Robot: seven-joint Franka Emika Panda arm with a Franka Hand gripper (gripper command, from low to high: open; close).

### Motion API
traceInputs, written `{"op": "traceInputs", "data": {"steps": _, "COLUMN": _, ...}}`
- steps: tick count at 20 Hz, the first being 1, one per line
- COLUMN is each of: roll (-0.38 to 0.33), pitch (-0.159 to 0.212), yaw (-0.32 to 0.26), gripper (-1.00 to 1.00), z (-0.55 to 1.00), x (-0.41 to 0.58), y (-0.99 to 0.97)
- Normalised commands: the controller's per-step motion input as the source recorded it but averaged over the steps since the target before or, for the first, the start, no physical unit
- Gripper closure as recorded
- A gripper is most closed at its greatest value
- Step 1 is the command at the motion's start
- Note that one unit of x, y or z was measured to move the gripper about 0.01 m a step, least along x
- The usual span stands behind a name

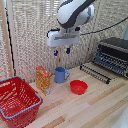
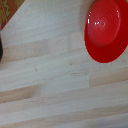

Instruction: Please locate the crimson dish within your space. Move your hand towards it gently. Tenderly hold the bowl carefully using your fingers and raise it. With caution, shift it towards the basket. Kindly let loose of the dish to drop it in the basket.

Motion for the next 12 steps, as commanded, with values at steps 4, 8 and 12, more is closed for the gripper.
{"op": "traceInputs", "data": {"steps": 4, "roll": 0.08, "pitch": -0.01, "yaw": -0.05, "gripper": -1.0, "z": -0.13, "x": -0.633, "y": -0.48}}
{"op": "traceInputs", "data": {"steps": 8, "roll": 0.11, "pitch": 0.0, "yaw": -0.061, "gripper": -1.0, "z": -0.14, "x": -0.611, "y": -0.6}}
{"op": "traceInputs", "data": {"steps": 12, "roll": 0.138, "pitch": -0.002, "yaw": -0.046, "gripper": -1.0, "z": -0.26, "x": -0.494, "y": -0.79}}
